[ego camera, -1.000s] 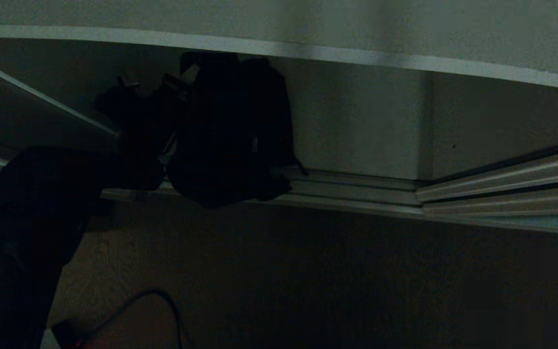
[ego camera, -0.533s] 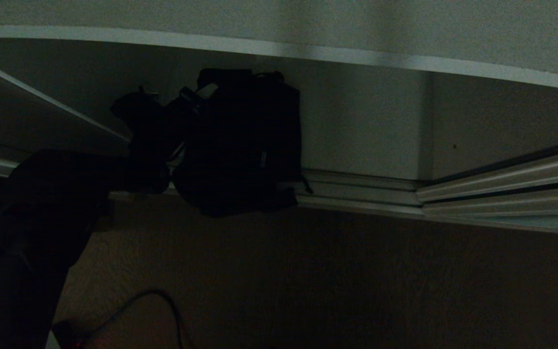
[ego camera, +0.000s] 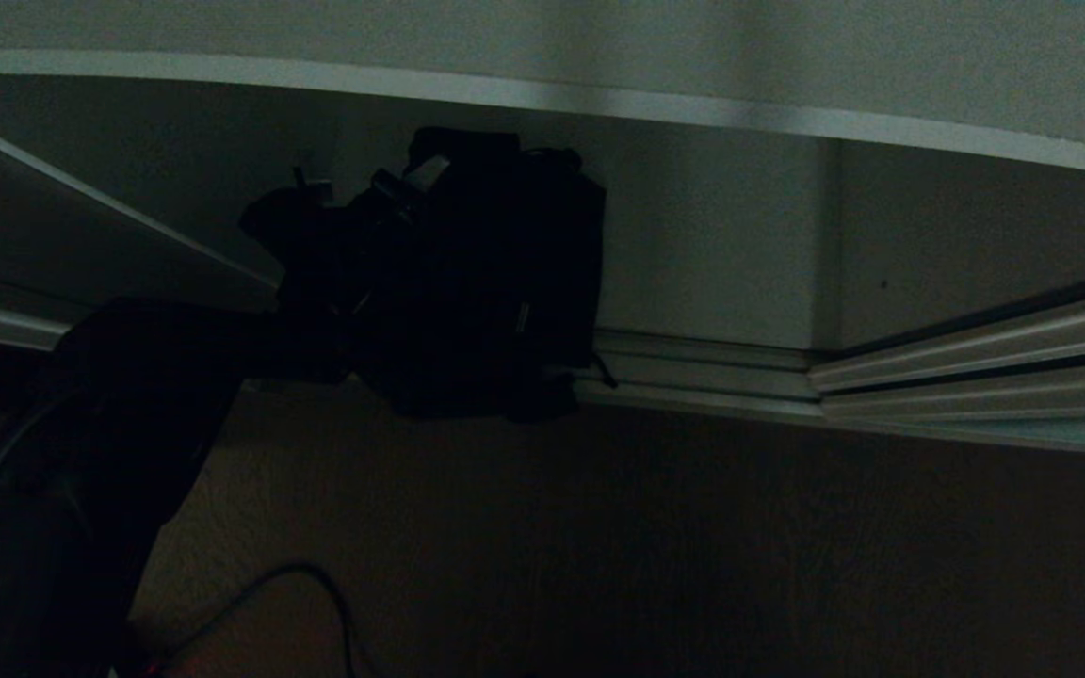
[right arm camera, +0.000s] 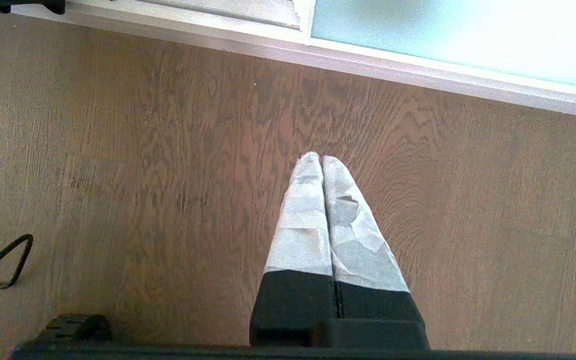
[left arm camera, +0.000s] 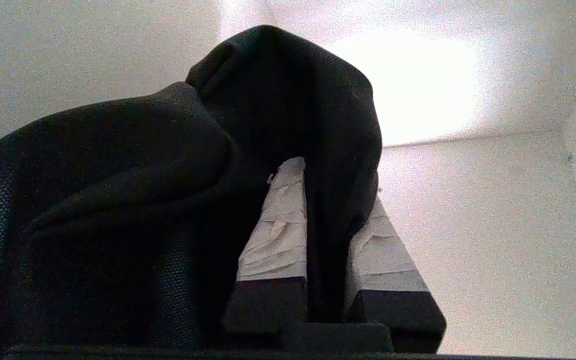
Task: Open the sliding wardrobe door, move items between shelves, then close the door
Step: Place the bag on the lower shelf
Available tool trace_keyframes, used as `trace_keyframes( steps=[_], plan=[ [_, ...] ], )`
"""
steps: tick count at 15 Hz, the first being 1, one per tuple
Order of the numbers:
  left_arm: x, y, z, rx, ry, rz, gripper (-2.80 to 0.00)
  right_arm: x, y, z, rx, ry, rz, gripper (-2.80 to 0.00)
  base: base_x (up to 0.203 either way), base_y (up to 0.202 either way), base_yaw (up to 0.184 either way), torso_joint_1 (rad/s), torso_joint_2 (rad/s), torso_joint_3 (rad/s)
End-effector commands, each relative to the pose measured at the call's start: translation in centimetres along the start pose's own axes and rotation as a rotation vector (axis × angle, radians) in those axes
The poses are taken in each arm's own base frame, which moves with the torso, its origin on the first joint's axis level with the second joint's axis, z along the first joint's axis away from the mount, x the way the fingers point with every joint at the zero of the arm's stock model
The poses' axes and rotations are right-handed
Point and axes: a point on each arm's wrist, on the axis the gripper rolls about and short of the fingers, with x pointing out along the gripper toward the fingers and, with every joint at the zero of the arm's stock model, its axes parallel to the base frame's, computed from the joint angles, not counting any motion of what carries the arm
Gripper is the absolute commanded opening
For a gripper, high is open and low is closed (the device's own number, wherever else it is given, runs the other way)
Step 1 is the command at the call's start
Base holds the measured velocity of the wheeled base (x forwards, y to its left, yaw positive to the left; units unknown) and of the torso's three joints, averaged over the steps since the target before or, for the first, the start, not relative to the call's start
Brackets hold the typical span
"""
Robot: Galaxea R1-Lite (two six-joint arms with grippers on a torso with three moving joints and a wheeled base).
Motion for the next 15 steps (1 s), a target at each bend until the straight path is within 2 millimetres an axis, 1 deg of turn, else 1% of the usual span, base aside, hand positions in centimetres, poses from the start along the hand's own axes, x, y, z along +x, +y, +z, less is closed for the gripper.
trace_keyframes(
  steps=[1,3,4,9,11,13,15],
  plan=[
    [0.00,0.00,-0.09,-0.005,-0.002,-0.008,-2.80,0.00,0.00,0.00,0.000,-0.001,0.000,-2.80,0.000,0.000,0.000,0.000,0.00,0.000],
    [-0.04,0.05,-0.14,-0.006,-0.004,-0.014,-2.80,0.00,0.00,0.00,0.000,-0.001,0.000,-2.80,0.000,0.000,0.000,0.000,0.00,0.000],
    [-0.06,0.14,-0.20,-0.005,-0.004,-0.014,-2.80,0.00,0.00,0.00,0.000,-0.001,0.000,-2.80,0.106,0.000,0.000,0.002,0.00,0.003],
    [-0.08,0.08,-0.17,0.003,-0.013,-0.023,-2.80,0.00,0.00,0.00,0.000,-0.001,0.000,-2.80,0.193,0.000,0.001,0.003,0.00,0.001],
    [-0.03,-0.23,0.14,0.008,-0.023,-0.028,-2.80,0.00,0.00,0.00,0.000,-0.001,0.000,-2.80,0.150,0.000,0.002,0.006,0.01,0.002],
    [-0.03,-0.25,0.22,0.044,-0.032,-0.027,-2.80,0.00,0.00,0.00,0.000,-0.001,0.000,-2.80,0.000,0.000,0.000,0.000,0.00,0.000],
    [-0.23,0.29,0.22,0.102,-0.014,-0.015,-2.80,0.01,0.00,-0.04,0.000,0.001,0.000,-2.80,0.000,0.000,0.000,0.000,0.00,0.000]
  ],
)
